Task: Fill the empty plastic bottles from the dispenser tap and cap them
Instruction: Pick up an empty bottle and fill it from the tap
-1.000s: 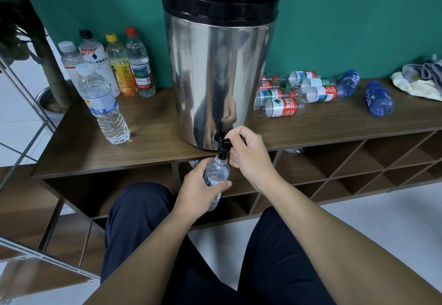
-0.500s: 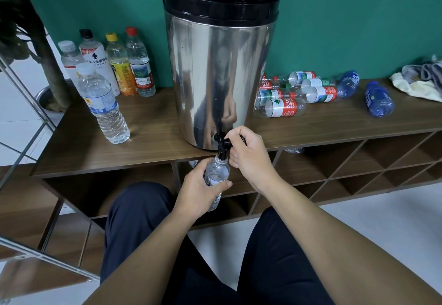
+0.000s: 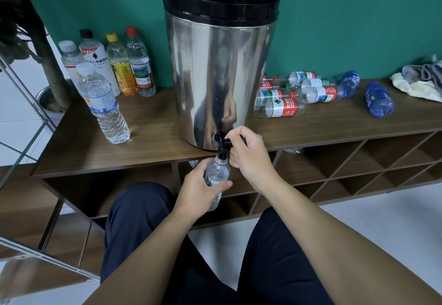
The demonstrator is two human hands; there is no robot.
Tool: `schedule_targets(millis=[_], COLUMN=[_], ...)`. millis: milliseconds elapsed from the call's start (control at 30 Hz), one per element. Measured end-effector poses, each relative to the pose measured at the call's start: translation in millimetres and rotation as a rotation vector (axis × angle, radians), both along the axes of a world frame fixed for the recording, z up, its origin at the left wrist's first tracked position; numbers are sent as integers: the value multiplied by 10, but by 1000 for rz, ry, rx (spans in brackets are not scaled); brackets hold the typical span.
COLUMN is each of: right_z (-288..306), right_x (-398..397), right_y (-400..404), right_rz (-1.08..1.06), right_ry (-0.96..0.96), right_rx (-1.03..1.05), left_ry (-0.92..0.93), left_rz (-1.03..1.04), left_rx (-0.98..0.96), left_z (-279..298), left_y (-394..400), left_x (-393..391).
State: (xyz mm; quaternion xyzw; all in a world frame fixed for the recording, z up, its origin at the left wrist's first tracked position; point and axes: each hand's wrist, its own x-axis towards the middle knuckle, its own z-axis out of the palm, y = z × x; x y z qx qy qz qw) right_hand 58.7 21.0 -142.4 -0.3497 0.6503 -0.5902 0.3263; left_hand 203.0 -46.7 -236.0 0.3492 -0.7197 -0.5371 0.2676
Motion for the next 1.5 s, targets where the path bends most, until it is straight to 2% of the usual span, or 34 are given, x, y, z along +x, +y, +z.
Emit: schedule_targets(millis=[1500], right_z=[-92], right_x=[-47], right_y=[-41], right_rz=[15], right_ry=[-18], right_rx=[-36], left_ry=[-4], left_rz=[-3], left_rx=[-20], left_z=[-20], left_y=[-17], left_x=[-7])
